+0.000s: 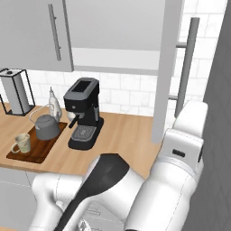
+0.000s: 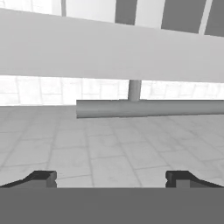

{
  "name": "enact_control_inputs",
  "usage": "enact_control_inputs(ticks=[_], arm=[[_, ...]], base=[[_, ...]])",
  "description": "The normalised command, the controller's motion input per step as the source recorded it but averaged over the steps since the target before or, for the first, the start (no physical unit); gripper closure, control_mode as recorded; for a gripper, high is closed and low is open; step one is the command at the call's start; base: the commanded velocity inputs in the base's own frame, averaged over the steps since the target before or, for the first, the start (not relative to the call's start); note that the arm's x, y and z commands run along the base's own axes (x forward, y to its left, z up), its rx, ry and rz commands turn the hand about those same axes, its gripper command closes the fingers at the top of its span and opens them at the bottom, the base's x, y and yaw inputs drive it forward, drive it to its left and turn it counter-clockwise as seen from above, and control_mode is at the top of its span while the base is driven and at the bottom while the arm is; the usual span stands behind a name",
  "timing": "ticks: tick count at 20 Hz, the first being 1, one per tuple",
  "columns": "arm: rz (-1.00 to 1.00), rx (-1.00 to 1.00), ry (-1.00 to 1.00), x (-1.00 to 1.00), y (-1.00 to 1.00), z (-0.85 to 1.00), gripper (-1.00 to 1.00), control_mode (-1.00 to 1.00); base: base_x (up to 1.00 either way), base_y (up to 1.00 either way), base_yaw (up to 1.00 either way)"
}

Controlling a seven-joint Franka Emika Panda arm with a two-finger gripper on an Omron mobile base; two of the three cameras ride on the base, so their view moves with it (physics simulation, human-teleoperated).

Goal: Pick the kettle from the counter and place it on the tray. Then pick the mug from the cabinet and place it on the tray. Then close the cabinet doors.

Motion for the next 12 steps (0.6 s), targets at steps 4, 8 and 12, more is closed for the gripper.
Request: enact_control_inputs(ticks=[4, 8, 12], arm=[[0.00, 0.00, 0.02, 0.55, -0.13, -0.09, -1.00, -1.00], [0.01, 0.00, 0.01, 0.41, -0.18, -0.11, -1.00, -1.00], [0.11, 0.00, 0.05, 0.35, -0.16, -0.13, -1.00, -1.00]], base=[[0.00, 0.00, 0.00], [0.00, 0.00, 0.00], [0.00, 0.00, 0.00]])
